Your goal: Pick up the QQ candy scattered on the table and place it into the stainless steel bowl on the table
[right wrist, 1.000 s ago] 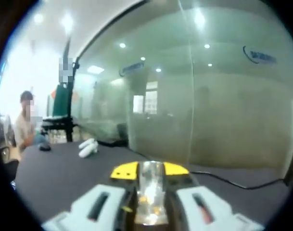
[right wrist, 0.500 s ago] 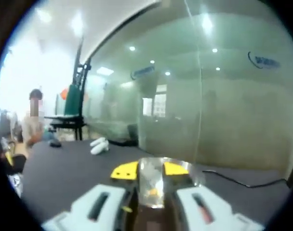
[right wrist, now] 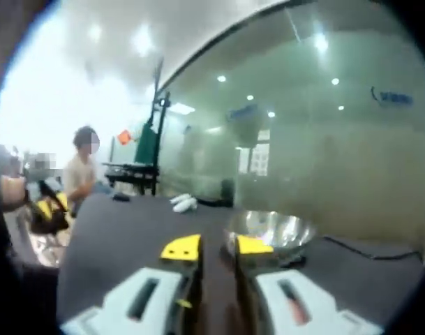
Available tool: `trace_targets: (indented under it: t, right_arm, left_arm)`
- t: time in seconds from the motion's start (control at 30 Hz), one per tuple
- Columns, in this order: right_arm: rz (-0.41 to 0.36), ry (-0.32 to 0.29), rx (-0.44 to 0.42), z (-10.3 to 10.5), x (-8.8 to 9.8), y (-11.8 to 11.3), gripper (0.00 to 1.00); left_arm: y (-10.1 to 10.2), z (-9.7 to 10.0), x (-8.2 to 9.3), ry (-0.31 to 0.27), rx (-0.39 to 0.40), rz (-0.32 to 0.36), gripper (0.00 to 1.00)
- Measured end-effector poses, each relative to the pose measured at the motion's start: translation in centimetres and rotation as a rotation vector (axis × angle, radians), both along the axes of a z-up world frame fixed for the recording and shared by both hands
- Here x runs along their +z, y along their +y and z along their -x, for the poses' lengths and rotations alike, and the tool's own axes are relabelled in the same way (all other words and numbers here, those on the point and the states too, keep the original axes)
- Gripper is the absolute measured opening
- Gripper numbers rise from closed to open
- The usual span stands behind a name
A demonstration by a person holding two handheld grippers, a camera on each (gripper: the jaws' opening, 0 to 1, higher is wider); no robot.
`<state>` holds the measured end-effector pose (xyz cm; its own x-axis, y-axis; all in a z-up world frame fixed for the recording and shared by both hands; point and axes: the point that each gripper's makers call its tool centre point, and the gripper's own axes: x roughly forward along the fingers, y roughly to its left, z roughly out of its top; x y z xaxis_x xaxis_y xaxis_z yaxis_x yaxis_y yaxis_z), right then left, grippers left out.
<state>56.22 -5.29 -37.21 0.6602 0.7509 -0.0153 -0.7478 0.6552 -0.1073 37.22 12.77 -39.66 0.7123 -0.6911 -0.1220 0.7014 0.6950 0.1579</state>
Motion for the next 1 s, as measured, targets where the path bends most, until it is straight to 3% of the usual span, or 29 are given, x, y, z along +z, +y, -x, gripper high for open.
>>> trace_targets:
  t: [0.2, 0.43, 0.67, 1.0]
  right_arm:
    - [0.008, 0.046, 0.034, 1.4, -2.8, -0.4, 0.19]
    - [0.020, 0.077, 0.029, 1.1, -3.9, -0.1, 0.19]
    - [0.060, 0.150, 0.102, 1.0, -5.8, 1.0, 0.19]
    - [0.127, 0.196, 0.177, 0.9, -8.0, 3.0, 0.19]
  left_arm:
    - [0.4, 0.2, -0.5, 0.008, 0.011, 0.010, 0.27]
    - [0.3, 0.1, -0.1, 0.001, 0.013, 0.003, 0.27]
    - [0.3, 0.3, -0.5, 0.007, 0.013, -0.005, 0.27]
    - [0.5, 0.5, -0.3, 0.004, 0.016, 0.005, 0.27]
